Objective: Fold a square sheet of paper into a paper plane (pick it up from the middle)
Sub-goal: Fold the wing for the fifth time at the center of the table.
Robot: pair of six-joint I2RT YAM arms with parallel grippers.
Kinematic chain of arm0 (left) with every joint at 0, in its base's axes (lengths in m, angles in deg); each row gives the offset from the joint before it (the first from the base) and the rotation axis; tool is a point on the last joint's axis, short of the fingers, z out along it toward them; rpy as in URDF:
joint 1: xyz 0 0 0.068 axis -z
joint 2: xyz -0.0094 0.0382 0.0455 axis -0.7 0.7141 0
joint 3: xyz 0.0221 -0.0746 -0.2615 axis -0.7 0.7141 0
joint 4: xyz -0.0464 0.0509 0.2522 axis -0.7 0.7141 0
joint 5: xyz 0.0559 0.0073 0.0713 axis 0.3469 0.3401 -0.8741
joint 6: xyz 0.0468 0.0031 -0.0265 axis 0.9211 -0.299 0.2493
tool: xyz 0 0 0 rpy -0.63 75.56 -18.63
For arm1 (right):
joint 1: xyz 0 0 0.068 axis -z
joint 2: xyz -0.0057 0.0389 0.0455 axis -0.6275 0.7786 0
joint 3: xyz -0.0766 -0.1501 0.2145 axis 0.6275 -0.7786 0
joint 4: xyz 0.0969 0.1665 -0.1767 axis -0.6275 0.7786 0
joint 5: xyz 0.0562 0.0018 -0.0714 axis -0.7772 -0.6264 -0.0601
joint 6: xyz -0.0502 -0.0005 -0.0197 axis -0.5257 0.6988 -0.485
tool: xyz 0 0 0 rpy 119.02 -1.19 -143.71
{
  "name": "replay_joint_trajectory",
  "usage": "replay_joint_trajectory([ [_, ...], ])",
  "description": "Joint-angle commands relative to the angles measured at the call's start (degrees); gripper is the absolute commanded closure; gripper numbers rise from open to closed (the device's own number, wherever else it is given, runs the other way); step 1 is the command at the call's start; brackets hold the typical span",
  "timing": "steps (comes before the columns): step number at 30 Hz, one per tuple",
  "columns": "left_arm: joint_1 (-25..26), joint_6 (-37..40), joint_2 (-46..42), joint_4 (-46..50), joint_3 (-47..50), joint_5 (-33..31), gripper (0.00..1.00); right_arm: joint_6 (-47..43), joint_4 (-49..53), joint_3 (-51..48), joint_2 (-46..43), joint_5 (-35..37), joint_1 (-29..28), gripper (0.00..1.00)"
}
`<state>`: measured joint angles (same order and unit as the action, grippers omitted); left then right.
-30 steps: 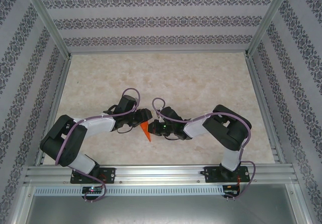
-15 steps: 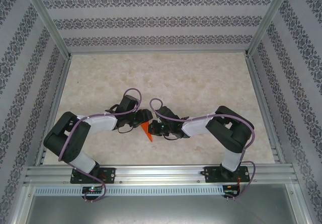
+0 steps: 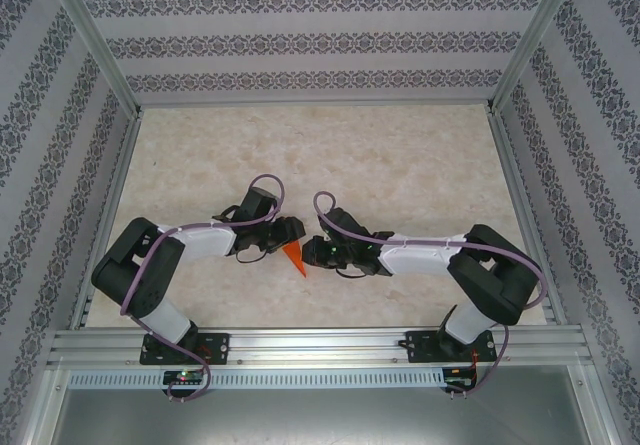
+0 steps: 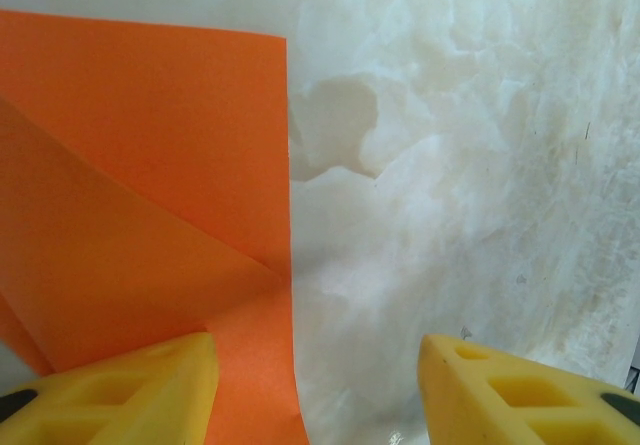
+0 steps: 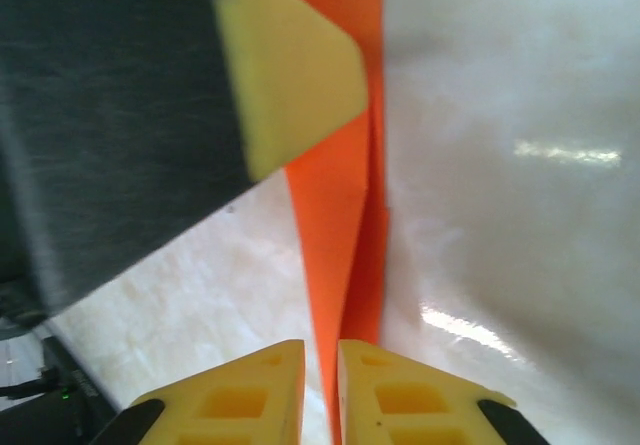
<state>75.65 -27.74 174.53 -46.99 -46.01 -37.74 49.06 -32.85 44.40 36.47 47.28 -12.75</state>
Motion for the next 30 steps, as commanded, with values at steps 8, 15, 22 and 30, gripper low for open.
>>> replay_joint_trajectory([
  [8,-0.5,2.6,2.2,3.7,-1.1,-0.8,0.43,4.6,-13.3,-0.9,6.0,-7.0,0.9,0.96],
  [15,-0.4,2.7,2.2,3.9,-1.5,-0.5,0.44,2.7,-7.8,-0.2,7.4,-5.8,1.1,0.95],
  [22,-0.4,2.6,2.3,4.3,-1.4,-0.5,0.44,2.7,-8.4,-2.0,9.6,-7.0,0.9,0.94],
  [30,-0.5,2.9,2.3,5.1,-1.4,-0.6,0.44,3.4,-3.9,-4.3,9.8,-5.0,0.7,0.95],
])
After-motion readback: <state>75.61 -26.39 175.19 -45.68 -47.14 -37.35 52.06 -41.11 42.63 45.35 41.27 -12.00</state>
